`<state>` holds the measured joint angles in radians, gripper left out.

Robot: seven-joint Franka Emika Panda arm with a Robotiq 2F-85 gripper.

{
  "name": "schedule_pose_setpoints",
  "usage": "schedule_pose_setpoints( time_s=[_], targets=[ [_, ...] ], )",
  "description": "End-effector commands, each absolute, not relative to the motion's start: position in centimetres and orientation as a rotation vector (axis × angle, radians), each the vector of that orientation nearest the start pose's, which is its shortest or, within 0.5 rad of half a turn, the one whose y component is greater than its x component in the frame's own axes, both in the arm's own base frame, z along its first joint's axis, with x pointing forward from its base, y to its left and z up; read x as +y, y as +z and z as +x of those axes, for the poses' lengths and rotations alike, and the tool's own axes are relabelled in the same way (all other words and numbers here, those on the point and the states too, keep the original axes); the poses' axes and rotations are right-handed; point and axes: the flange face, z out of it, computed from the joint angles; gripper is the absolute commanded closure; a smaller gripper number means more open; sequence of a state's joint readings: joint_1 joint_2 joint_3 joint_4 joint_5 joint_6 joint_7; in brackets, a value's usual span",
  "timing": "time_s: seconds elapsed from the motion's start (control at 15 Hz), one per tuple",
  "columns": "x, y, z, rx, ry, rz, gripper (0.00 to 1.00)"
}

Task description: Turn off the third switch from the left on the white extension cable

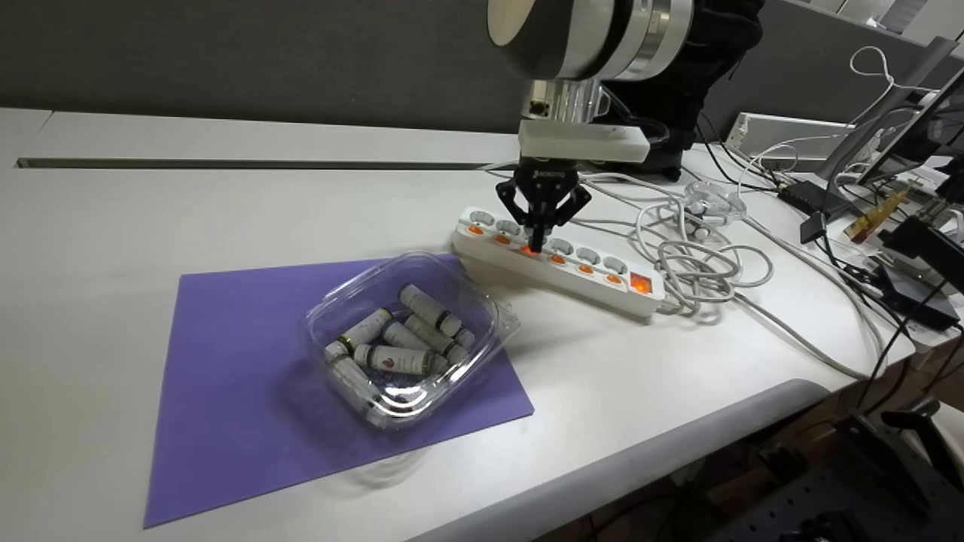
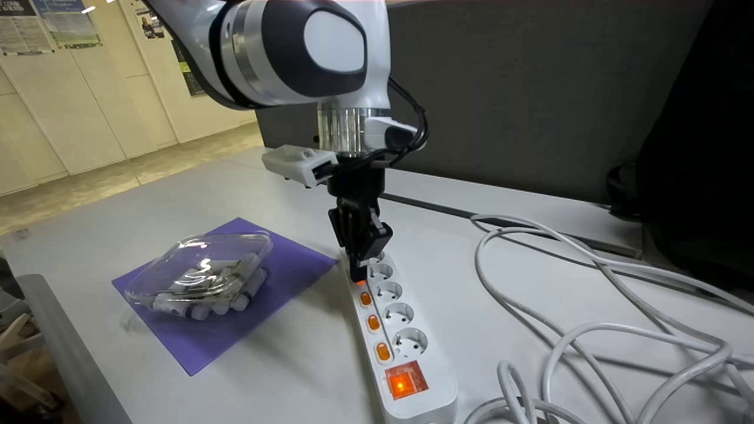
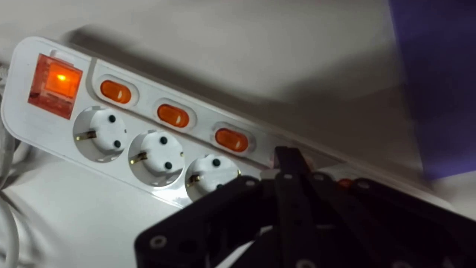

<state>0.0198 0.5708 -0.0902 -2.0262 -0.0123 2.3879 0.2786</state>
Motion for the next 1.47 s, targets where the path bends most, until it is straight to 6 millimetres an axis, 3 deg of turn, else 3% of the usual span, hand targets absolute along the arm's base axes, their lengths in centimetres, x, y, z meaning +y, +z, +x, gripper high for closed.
schedule_pose_setpoints(
  time_s=[0.0, 0.13, 0.53, 1.07, 1.4],
  targets=[
    [-4.2, 12.7, 57.5, 0.626, 0.34, -3.11, 1.0],
    [-4.5, 14.7, 57.3, 0.581, 0.328, -3.12, 0.99],
    [-4.3, 14.8, 57.0, 0.623, 0.32, -3.109, 1.0],
    [-1.6, 13.6, 55.8, 0.597, 0.171, -3.242, 1.0],
    [-2.5, 12.4, 54.7, 0.69, 0.085, -3.109, 1.0]
  ],
)
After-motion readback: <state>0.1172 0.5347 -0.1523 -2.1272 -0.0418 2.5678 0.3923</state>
